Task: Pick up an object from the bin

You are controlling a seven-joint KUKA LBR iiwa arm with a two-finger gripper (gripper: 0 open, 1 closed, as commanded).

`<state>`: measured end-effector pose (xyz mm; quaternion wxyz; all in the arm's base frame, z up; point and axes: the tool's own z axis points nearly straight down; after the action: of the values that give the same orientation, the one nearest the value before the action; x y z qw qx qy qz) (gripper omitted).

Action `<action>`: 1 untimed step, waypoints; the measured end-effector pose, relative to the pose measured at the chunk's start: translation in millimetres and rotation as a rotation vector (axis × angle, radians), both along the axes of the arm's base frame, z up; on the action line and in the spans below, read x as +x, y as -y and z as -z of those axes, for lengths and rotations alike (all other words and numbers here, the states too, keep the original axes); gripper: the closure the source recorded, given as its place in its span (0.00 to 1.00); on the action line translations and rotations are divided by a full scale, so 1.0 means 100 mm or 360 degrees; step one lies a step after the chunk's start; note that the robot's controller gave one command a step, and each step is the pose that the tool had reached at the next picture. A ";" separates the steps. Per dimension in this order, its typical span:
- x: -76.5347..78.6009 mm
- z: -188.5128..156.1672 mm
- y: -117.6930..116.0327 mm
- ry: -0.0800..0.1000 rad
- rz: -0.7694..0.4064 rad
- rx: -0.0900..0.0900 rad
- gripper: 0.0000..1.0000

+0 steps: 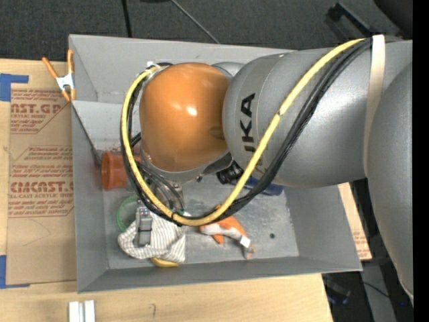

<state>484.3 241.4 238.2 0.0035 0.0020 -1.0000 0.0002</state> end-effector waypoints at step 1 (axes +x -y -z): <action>0.02 -0.04 0.02 0.0012 0.0005 0.0003 0.00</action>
Offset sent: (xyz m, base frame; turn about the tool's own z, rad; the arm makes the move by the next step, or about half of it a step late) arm 0.0327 -0.0576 -0.1682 -0.4671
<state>486.5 239.8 242.6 -0.0004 0.0005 -1.0000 -0.0006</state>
